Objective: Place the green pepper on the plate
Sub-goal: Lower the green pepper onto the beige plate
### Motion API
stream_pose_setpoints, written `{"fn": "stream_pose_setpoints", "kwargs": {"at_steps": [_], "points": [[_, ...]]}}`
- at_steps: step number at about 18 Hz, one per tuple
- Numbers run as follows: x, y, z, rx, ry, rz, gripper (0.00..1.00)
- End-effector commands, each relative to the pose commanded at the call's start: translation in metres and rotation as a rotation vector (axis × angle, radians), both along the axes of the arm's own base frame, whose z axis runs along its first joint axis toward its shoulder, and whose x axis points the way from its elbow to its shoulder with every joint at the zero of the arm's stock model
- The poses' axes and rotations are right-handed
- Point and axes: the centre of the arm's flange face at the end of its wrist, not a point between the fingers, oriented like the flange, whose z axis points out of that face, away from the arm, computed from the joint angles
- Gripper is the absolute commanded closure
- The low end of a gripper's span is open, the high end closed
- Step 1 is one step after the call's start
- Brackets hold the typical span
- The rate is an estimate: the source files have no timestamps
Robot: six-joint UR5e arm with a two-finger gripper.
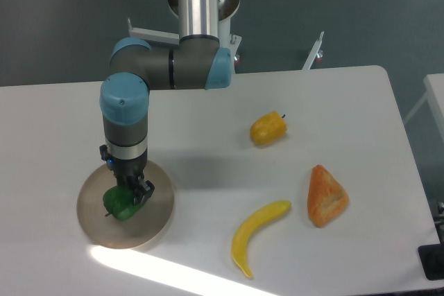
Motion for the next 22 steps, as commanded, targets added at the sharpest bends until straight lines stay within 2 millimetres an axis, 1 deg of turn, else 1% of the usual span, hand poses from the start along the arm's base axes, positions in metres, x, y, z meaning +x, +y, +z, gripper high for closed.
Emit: {"fn": "stream_pose_setpoints", "kwargs": {"at_steps": [13, 22], "points": [[0.003, -0.001, -0.014, -0.018, -0.004, -0.01, 0.66], [0.003, -0.003, -0.02, -0.029, -0.007, -0.012, 0.66]]}}
